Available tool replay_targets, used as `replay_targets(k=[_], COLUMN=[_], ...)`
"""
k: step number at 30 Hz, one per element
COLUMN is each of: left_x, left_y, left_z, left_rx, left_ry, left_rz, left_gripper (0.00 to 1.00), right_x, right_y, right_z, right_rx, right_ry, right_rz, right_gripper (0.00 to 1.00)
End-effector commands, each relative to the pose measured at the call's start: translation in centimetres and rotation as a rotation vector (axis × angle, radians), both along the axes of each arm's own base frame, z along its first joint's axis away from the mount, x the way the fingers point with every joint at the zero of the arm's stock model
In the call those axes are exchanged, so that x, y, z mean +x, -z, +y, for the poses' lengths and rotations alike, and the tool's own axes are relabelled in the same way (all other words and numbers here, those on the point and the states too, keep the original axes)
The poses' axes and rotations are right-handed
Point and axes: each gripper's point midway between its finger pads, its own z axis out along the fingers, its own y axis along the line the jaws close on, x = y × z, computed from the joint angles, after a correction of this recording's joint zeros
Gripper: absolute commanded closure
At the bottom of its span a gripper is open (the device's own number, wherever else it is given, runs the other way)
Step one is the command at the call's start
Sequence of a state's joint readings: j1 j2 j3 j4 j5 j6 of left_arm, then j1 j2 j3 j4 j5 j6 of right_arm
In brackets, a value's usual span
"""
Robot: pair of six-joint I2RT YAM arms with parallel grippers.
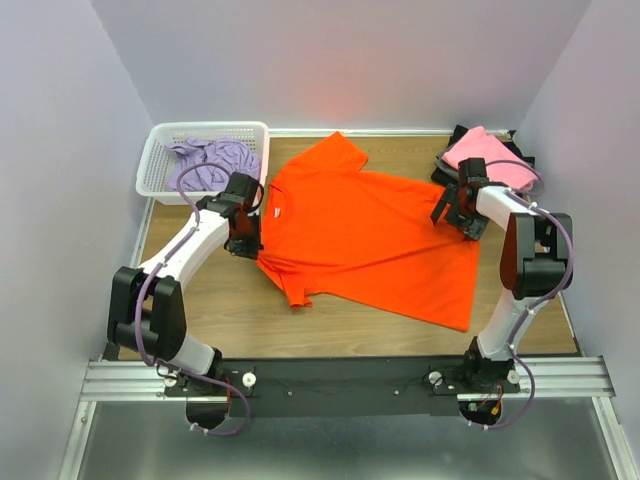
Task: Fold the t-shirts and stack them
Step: Flatten the tshirt out
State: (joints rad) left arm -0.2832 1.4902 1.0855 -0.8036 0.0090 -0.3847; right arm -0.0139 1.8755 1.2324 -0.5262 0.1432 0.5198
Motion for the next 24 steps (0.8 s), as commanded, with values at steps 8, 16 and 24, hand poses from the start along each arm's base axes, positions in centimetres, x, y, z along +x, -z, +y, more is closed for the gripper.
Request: replay_targets(k=[8, 16, 24], left_x=[0.6, 2.8, -1.1], left_y=[-0.8, -3.7, 0.4], left_z=[0.3, -2.7, -5.8], left_rx=[0.028, -0.148, -0.288], left_ry=[0.071, 0.033, 0.098], left_rz=[0.019, -0.12, 0.015], left_gripper=[1.0, 0.21, 0.26], right_x=[-0.3, 1.9, 1.3], right_y=[2.4, -2.4, -5.2], right_z=[-2.5, -1.0, 4.3], right_rx=[-0.093, -0.042, 0.031], right_ry=[0.01, -0.091, -0.223], right_rz=[0.107, -0.025, -0.095], right_gripper=[0.01, 0.02, 0.04])
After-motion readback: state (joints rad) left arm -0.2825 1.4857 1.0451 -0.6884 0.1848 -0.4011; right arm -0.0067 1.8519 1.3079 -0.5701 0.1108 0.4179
